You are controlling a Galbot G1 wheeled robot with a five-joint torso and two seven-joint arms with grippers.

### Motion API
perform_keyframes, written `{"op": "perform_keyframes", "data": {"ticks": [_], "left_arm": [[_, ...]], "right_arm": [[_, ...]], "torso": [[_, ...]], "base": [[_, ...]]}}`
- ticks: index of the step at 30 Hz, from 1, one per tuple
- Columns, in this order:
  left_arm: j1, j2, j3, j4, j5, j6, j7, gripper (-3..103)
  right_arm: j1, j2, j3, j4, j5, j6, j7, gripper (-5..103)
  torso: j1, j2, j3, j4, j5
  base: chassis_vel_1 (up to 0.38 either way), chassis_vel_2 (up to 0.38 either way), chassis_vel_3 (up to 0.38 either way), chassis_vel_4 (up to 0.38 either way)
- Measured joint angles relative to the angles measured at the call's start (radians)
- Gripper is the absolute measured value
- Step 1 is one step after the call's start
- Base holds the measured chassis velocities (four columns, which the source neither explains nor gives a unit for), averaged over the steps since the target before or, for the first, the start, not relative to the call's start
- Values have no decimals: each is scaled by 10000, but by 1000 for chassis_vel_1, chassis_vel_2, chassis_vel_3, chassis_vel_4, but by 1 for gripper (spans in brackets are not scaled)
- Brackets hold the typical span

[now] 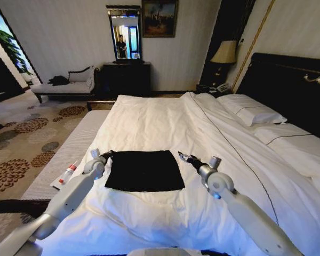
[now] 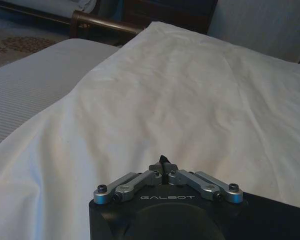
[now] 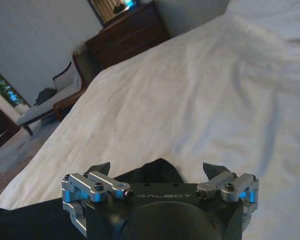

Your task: Fold the clothes on the bed.

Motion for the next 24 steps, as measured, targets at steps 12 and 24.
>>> {"op": "perform_keyframes", "data": {"ticks": [12,24], "left_arm": [[-433,-517,663,287,83,-128,-196,0],[-745,-775,1272,558,219,-205,-158,0]], "right_arm": [[2487,392,-1328,-2916,-203,-449,-1286,100],[3269,1099,-2357,-4094,-714,-715,-1811,100]], "torso": [[2,-2,1,3,4],[1,-1,0,1,0]], "base": [[0,0,0,0],[0,0,0,0]]}}
